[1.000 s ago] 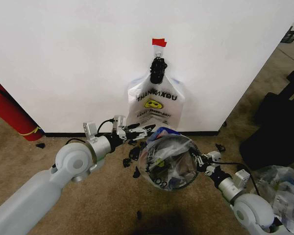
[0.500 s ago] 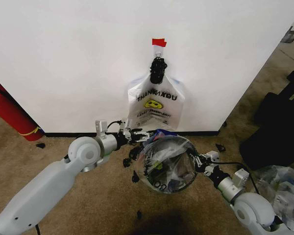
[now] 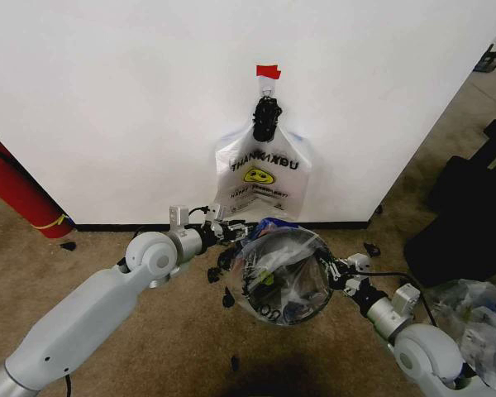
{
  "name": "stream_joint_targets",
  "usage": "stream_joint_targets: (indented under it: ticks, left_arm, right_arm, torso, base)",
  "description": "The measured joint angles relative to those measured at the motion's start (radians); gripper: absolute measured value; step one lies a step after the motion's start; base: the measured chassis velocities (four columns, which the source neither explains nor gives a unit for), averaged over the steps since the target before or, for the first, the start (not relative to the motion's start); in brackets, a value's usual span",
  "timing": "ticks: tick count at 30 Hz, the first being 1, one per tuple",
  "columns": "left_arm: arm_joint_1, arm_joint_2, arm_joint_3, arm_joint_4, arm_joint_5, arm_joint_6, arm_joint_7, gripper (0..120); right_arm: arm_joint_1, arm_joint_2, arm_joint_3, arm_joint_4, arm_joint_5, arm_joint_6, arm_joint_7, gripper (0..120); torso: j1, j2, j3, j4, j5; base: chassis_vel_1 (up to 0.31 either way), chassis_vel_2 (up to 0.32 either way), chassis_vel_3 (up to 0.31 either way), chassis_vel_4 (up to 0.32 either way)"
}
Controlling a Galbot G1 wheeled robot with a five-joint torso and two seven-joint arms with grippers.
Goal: Pick up the garbage bag from the wall and place it over the trash bin.
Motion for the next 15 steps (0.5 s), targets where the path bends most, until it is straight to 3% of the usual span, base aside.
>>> stream_joint_targets:
  ticks: [5, 8, 15]
  left_arm:
    - [0.003, 0.0, -0.025, -0.004, -0.059, -0.003, -0.014, 15]
    - [0.014, 0.005, -0.054, -0.015, -0.139, -0.003, -0.007, 24]
    - [0.03, 0.018, -0.055, -0.034, -0.137, 0.015, 0.054, 49]
  right_arm:
    - [0.002, 0.001, 0.001, 0.0, 0.002, -0.003, 0.005, 0]
    - [0.004, 0.002, 0.0, 0.0, 0.002, -0.005, 0.007, 0]
    - [0.004, 0.008, -0.004, 0.001, 0.001, -0.007, 0.007, 0]
  torso:
    - [0.0, 0.0, 0.0, 0.0, 0.0]
    - [0.0, 0.0, 0.0, 0.0, 0.0]
    - [0.0, 0.0, 0.0, 0.0001, 0.0]
  base:
    - [0.0, 0.0, 0.0, 0.0]
    - [0.0, 0.0, 0.0, 0.0]
    - [0.0, 0.0, 0.0, 0.0]
